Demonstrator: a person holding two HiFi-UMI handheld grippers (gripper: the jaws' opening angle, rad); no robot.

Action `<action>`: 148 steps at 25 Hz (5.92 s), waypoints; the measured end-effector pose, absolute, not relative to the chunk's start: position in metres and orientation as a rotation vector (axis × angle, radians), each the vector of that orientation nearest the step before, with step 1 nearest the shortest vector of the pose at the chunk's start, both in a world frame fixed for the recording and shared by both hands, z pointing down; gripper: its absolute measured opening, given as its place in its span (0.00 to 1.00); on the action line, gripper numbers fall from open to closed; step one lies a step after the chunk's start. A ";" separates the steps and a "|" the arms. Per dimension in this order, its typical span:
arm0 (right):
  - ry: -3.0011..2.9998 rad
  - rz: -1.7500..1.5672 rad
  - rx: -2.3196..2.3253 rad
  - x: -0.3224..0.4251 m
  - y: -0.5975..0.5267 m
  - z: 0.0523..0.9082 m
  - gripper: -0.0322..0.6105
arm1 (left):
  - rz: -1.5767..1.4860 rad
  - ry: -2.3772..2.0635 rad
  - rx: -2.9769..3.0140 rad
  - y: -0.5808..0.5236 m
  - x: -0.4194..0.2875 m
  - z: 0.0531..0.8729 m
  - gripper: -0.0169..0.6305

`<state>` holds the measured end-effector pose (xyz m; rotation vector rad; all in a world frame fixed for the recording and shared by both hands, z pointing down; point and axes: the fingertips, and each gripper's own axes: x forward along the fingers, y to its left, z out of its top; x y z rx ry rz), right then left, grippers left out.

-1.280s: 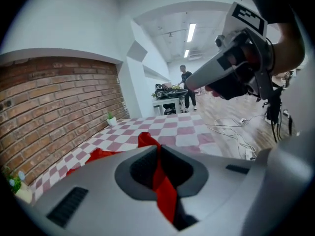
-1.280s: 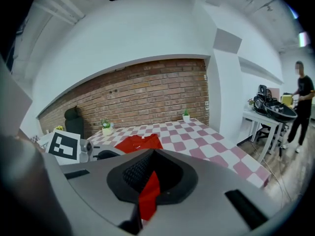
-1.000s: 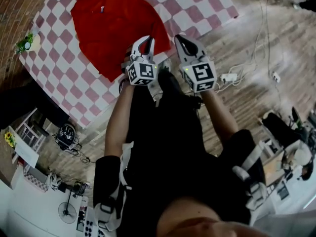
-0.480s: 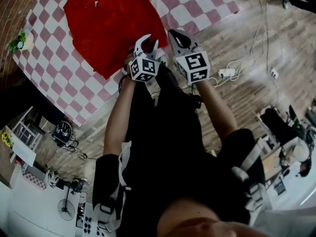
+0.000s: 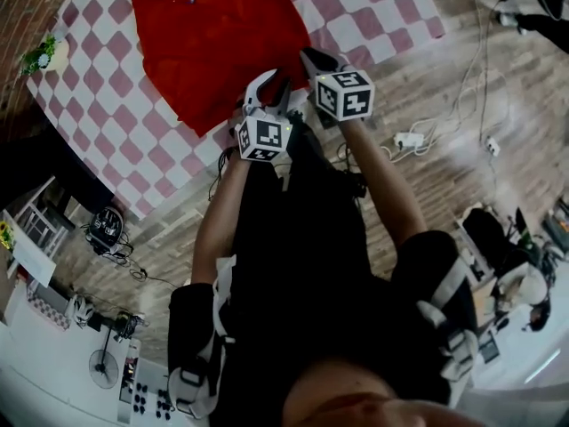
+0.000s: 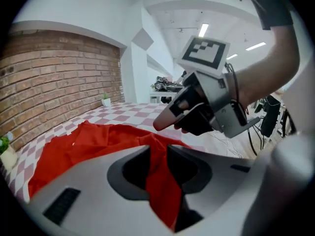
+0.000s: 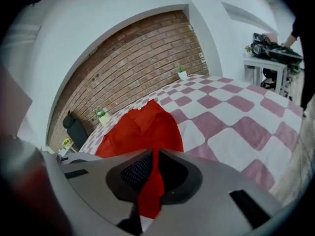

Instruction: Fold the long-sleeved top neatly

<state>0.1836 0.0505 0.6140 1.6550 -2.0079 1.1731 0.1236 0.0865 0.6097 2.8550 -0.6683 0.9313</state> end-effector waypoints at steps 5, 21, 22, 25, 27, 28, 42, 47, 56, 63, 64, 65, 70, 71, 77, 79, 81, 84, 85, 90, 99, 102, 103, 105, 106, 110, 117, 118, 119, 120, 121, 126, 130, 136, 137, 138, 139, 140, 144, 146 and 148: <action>-1.957 1.335 1.630 0.176 0.040 0.642 0.17 | 0.886 -0.721 2.844 0.079 0.111 0.603 0.18; -1.823 1.283 1.612 0.193 0.056 0.666 0.09 | 0.806 -0.830 2.751 0.078 0.081 0.591 0.18; -1.827 1.275 1.615 0.194 0.057 0.662 0.09 | 0.800 -0.852 2.734 0.079 0.076 0.588 0.18; -1.848 1.198 1.634 0.203 0.062 0.641 0.09 | 0.766 -0.929 2.683 0.079 0.060 0.574 0.18; -1.885 1.129 1.645 0.209 0.065 0.622 0.12 | 0.741 -0.985 2.659 0.078 0.049 0.563 0.18; -1.918 1.089 1.645 0.209 0.063 0.611 0.12 | 0.729 -1.022 2.648 0.076 0.043 0.557 0.18; -2.395 0.678 1.539 0.084 0.037 0.431 0.06 | 0.515 -1.409 2.524 0.049 -0.078 0.429 0.04; -2.382 0.657 1.576 0.058 0.026 0.413 0.06 | 0.482 -1.421 2.528 0.033 -0.116 0.403 0.04; -2.332 0.557 1.576 0.048 -0.008 0.400 0.06 | 0.493 -1.418 2.556 -0.011 -0.148 0.391 0.04; -2.322 0.460 1.429 0.068 -0.080 0.408 0.06 | 0.575 -1.425 2.571 -0.074 -0.139 0.402 0.04; -2.319 0.446 1.398 0.071 -0.092 0.412 0.06 | 0.597 -1.429 2.564 -0.084 -0.137 0.407 0.04; -2.314 0.436 1.364 0.074 -0.105 0.417 0.06 | 0.619 -1.432 2.555 -0.095 -0.135 0.412 0.04; -2.286 0.398 1.172 0.083 -0.171 0.442 0.07 | 0.733 -1.409 2.552 -0.157 -0.122 0.440 0.04; -2.287 0.401 1.125 0.083 -0.183 0.448 0.07 | 0.754 -1.383 2.559 -0.169 -0.117 0.447 0.04; -2.228 0.436 0.951 0.086 -0.250 0.509 0.08 | 0.919 -1.227 2.572 -0.234 -0.086 0.500 0.04; -2.210 0.457 0.926 0.090 -0.271 0.528 0.13 | 0.979 -1.182 2.565 -0.252 -0.078 0.517 0.04; -2.202 0.483 0.908 0.094 -0.290 0.539 0.17 | 1.036 -1.128 2.557 -0.268 -0.070 0.531 0.04; -2.180 0.501 0.875 0.102 -0.310 0.560 0.19 | 1.144 -1.042 2.521 -0.286 -0.065 0.561 0.09; -2.174 0.500 0.859 0.102 -0.317 0.570 0.19 | 1.179 -1.009 2.509 -0.291 -0.067 0.575 0.16; -2.141 0.484 0.713 0.094 -0.344 0.618 0.22 | 1.243 -0.944 2.453 -0.330 -0.084 0.623 0.21; -2.025 0.503 0.524 0.100 -0.358 0.660 0.27 | 1.360 -0.772 2.382 -0.355 -0.086 0.657 0.21; -2.008 0.539 0.496 0.103 -0.355 0.668 0.27 | 1.404 -0.658 2.362 -0.344 -0.087 0.667 0.21; -2.003 0.547 0.489 0.104 -0.354 0.670 0.27 | 1.407 -0.642 2.358 -0.342 -0.087 0.668 0.21; -1.994 0.552 0.479 0.106 -0.352 0.672 0.27 | 1.392 -0.625 2.350 -0.342 -0.087 0.667 0.21; -1.990 0.551 0.474 0.106 -0.352 0.673 0.27 | 1.387 -0.612 2.352 -0.341 -0.087 0.666 0.21; -1.968 0.531 0.481 0.111 -0.355 0.674 0.18 | 1.448 -0.561 2.405 -0.338 -0.087 0.670 0.08; -1.989 0.502 0.493 0.110 -0.368 0.674 0.13 | 1.410 -0.638 2.400 -0.351 -0.104 0.665 0.06; -1.991 0.486 0.497 0.108 -0.372 0.673 0.13 | 1.392 -0.660 2.402 -0.353 -0.107 0.664 0.06; -1.994 0.473 0.505 0.106 -0.375 0.671 0.13 | 1.376 -0.684 2.404 -0.356 -0.110 0.664 0.06; -1.998 0.461 0.514 0.103 -0.379 0.669 0.13 | 1.365 -0.711 2.406 -0.360 -0.113 0.664 0.06; -2.000 0.443 0.527 0.102 -0.384 0.667 0.12 | 1.357 -0.737 2.409 -0.363 -0.116 0.663 0.06; -2.031 0.333 0.602 0.094 -0.407 0.650 0.11 | 1.373 -0.866 2.455 -0.380 -0.126 0.645 0.06; -2.063 0.289 0.668 0.089 -0.416 0.625 0.11 | 1.395 -0.924 2.543 -0.388 -0.130 0.621 0.06; -2.097 0.181 0.769 0.090 -0.411 0.583 0.10 | 1.344 -1.017 2.631 -0.381 -0.130 0.580 0.06; -2.104 0.168 0.781 0.090 -0.405 0.575 0.10 | 1.338 -1.028 2.644 -0.375 -0.129 0.572 0.06; -2.111 0.156 0.796 0.091 -0.398 0.568 0.10 | 1.327 -1.040 2.659 -0.368 -0.128 0.564 0.06; -2.118 0.143 0.816 0.092 -0.392 0.559 0.10 | 1.314 -1.052 2.677 -0.362 -0.127 0.555 0.06; -2.126 0.129 0.840 0.093 -0.386 0.549 0.10 | 1.303 -1.062 2.698 -0.356 -0.126 0.546 0.06; -2.164 0.074 0.939 0.088 -0.348 0.506 0.10 | 1.292 -1.089 2.761 -0.323 -0.124 0.515 0.06; -2.170 0.040 0.986 0.091 -0.326 0.491 0.10 | 1.264 -1.103 2.800 -0.301 -0.123 0.498 0.06; -2.168 0.017 1.034 0.094 -0.301 0.478 0.10 | 1.221 -1.111 2.849 -0.276 -0.120 0.482 0.06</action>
